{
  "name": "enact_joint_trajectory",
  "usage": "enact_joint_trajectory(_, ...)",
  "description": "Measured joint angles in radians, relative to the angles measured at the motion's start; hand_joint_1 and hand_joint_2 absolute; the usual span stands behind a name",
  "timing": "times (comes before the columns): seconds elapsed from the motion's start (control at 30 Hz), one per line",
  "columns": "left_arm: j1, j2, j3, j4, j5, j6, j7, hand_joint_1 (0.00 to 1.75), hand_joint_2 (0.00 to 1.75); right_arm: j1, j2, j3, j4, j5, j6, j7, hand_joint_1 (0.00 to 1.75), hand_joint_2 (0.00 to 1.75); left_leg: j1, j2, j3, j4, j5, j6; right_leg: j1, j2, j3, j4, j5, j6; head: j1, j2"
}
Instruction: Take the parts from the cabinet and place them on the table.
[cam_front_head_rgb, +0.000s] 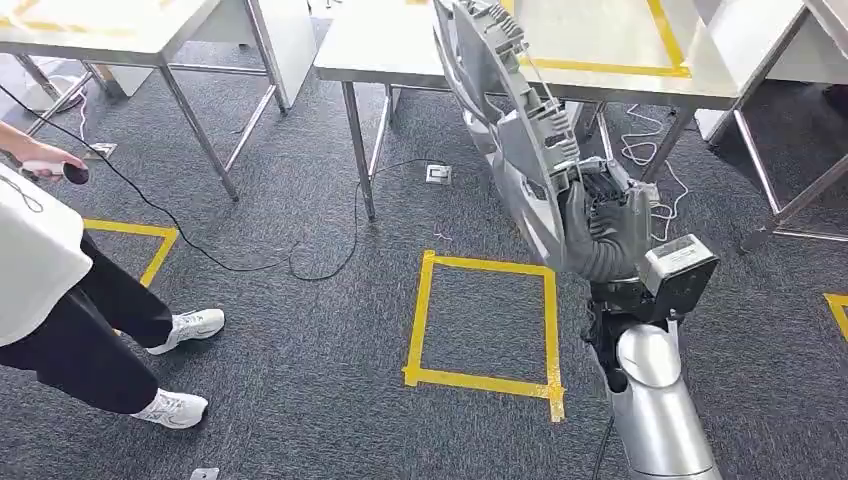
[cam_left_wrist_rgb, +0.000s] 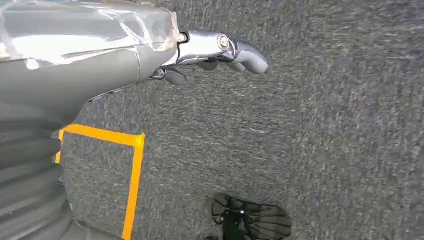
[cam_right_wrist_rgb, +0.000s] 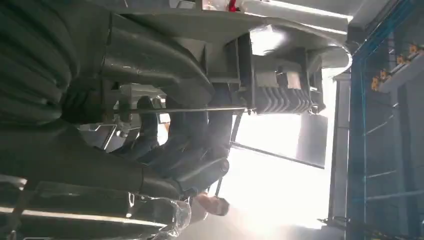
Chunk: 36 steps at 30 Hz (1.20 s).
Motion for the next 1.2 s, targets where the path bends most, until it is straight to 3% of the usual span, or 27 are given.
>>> enact_joint_trajectory(0.8, 0.014, -0.010, 0.000, -0.001, 0.018, 0.008, 0.002, 0.00, 1.75, 0.027, 0.004, 0.014, -0.040, 0.019, 0.018, 0.002, 1.75, 1.75, 0.000, 0.000, 0.000, 0.000, 0.000, 0.000, 0.000, 0.000, 0.001, 0.000, 0.000, 0.000, 0.000, 0.000)
enact_joint_trajectory(0.83, 0.014, -0.010, 0.000, -0.004, 0.026, 0.005, 0.005, 0.00, 1.75, 0.022, 0.012, 0.015, -0.039, 0.019, 0.026, 0.008, 1.75, 1.75, -0.003, 0.001, -0.004, 0.006, -0.006, 0.006, -0.008, -0.001, 0.002, -0.007, 0.004, 0.007, 0.000, 0.000)
enact_joint_trajectory(0.9, 0.014, -0.010, 0.000, -0.011, 0.031, -0.002, 0.011, 0.00, 1.75, 0.005, 0.026, 0.018, -0.037, 0.019, 0.033, 0.014, 1.75, 1.75, -0.003, 0.001, 0.007, -0.016, 0.003, 0.020, -0.001, 0.000, 0.007, -0.016, 0.009, 0.014, -0.002, 0.000)
enact_joint_trajectory(0.93, 0.014, -0.011, 0.000, -0.016, 0.031, -0.005, 0.016, 0.00, 1.75, -0.001, 0.029, 0.019, -0.035, 0.020, 0.035, 0.014, 1.75, 1.75, 0.011, 0.006, 0.022, -0.038, 0.016, 0.025, -0.005, 0.006, 0.000, -0.003, 0.003, 0.010, 0.001, 0.000)
enact_joint_trajectory(0.97, 0.011, -0.014, 0.000, -0.020, 0.031, -0.008, 0.018, 0.00, 1.75, -0.010, 0.029, 0.020, -0.033, 0.019, 0.037, 0.012, 1.75, 1.75, 0.009, 0.006, 0.027, -0.048, 0.020, 0.029, -0.003, 0.021, -0.022, 0.040, -0.018, 0.006, 0.001, 0.000)
enact_joint_trajectory(1.03, 0.009, -0.014, 0.000, -0.027, 0.031, -0.012, 0.023, 0.00, 1.75, -0.014, 0.028, 0.020, -0.027, 0.018, 0.039, 0.007, 1.75, 1.75, 0.011, 0.009, 0.028, -0.048, 0.020, 0.029, -0.007, 0.033, -0.109, 0.205, -0.079, -0.001, 0.001, 0.000)
enact_joint_trajectory(1.07, 0.010, -0.015, 0.000, -0.028, 0.031, -0.013, 0.025, 0.00, 1.75, -0.013, 0.027, 0.020, -0.024, 0.018, 0.040, 0.006, 1.75, 1.75, 0.011, 0.010, 0.028, -0.048, 0.019, 0.027, -0.011, 0.034, -0.156, 0.285, -0.101, 0.001, 0.000, 0.000)
enact_joint_trajectory(1.1, 0.010, -0.015, 0.000, -0.029, 0.031, -0.014, 0.028, 0.00, 1.75, -0.012, 0.027, 0.020, -0.021, 0.017, 0.044, 0.005, 1.75, 1.75, 0.011, 0.012, 0.028, -0.046, 0.017, 0.025, -0.014, 0.034, -0.180, 0.321, -0.104, 0.008, 0.001, 0.000)
enact_joint_trajectory(1.13, 0.011, -0.017, 0.000, -0.031, 0.032, -0.017, 0.029, 0.00, 1.75, -0.011, 0.027, 0.021, -0.016, 0.017, 0.047, 0.005, 1.75, 1.75, 0.014, 0.015, 0.028, -0.044, 0.014, 0.020, -0.020, 0.034, -0.184, 0.305, -0.086, 0.022, 0.001, 0.000)
enact_joint_trajectory(1.17, 0.011, -0.018, 0.000, -0.031, 0.034, -0.020, 0.030, 0.00, 1.75, -0.011, 0.026, 0.021, -0.013, 0.017, 0.048, 0.005, 1.75, 1.75, 0.018, 0.018, 0.029, -0.039, 0.009, 0.014, -0.025, 0.033, -0.160, 0.242, -0.050, 0.039, 0.001, 0.000)
enact_joint_trajectory(1.2, 0.011, -0.019, 0.000, -0.032, 0.035, -0.021, 0.031, 0.00, 1.75, -0.012, 0.026, 0.021, -0.011, 0.017, 0.048, 0.005, 1.75, 1.75, 0.023, 0.021, 0.029, -0.029, 0.002, 0.003, -0.031, 0.026, -0.117, 0.144, -0.004, 0.058, 0.001, 0.000)
